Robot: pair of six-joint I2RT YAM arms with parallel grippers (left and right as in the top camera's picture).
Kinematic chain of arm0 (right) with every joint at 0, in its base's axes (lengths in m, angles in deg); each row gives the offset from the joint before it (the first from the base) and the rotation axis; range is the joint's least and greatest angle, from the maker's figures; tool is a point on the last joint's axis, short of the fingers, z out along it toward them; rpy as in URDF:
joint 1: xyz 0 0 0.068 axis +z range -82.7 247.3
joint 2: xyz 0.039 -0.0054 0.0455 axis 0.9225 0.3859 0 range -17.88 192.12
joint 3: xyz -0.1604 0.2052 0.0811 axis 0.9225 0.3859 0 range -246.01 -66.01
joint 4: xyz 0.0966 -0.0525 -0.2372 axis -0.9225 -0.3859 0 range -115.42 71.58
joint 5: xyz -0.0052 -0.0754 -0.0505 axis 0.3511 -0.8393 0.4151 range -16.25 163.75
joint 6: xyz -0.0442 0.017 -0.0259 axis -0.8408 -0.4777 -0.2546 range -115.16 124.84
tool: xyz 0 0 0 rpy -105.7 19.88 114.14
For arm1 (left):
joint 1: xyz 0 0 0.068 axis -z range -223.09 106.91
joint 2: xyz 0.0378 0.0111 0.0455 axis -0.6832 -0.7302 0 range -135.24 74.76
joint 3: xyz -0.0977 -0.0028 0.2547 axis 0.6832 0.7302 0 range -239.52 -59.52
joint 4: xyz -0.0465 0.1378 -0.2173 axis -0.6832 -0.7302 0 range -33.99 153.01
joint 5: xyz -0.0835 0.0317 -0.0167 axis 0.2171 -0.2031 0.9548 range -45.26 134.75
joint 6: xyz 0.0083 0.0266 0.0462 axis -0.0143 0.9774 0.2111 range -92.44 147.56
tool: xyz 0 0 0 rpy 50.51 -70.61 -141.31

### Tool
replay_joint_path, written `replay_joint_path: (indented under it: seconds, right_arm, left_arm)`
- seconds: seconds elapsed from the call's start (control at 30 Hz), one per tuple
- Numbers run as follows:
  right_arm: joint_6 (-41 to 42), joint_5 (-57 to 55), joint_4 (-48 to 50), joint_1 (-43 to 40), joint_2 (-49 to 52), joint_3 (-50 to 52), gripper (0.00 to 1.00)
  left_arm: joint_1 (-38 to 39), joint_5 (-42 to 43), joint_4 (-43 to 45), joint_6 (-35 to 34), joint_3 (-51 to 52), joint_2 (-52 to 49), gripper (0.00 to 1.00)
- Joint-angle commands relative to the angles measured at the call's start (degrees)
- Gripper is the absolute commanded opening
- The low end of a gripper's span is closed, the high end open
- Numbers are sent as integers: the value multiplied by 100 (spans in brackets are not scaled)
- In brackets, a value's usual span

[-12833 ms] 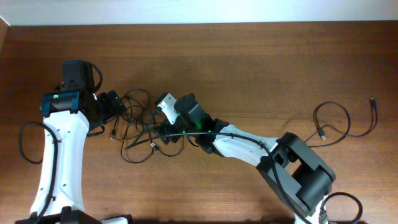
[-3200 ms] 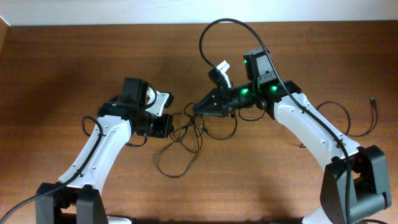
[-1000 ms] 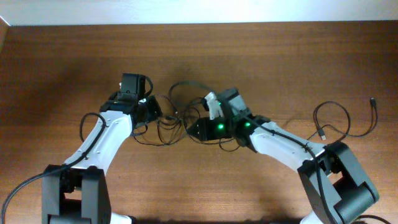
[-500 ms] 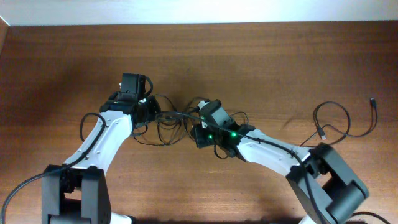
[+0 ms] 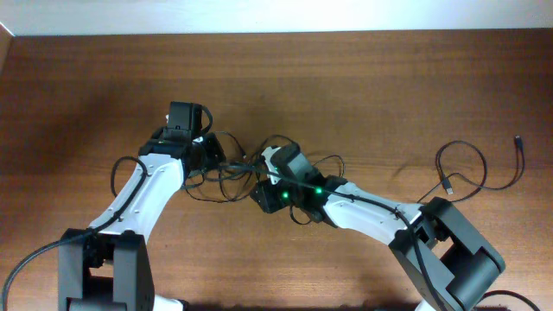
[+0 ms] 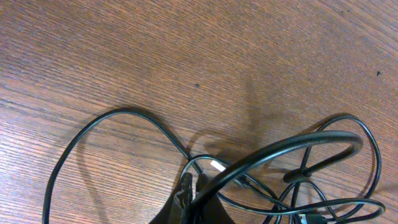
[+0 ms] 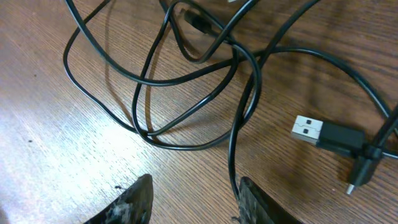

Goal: Untangle cables

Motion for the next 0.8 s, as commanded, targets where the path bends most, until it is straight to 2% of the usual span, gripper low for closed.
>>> replay_joint_path:
  seconds: [0.0,0.17,0.27,0.3,0.33,0.43,0.53,0.77]
  right_arm:
    - [-129,-343,42,118,138,15,44]
    - [-127,-629,170,118,402,15,38]
    - [-125,-409,111,118,400,15,26]
    - [-125,-319,59,118,400,15,25]
    - [-125,-164,13,114,393,13,5]
    - [-125,90,-245,103,-146,-28,4]
    - [-125,848,-219,103,-1504,-28,4]
    - [-125,861,-221,103,-3886,-28,4]
  left_arm:
    - [-17,-39,9,68,28,-24,3]
    - [-17,-39,9,70,28,-24,2]
    - [-17,-39,4,70,28,-24,2]
    - [-17,-39,4,70,28,-24,1]
    - [-17,-39,4,68,28,-24,0]
    - [-20,-44,2,70,28,-24,0]
    - [-138,-39,-52,-107,28,-24,0]
    - [-168,-20,-79,-105,28,-24,0]
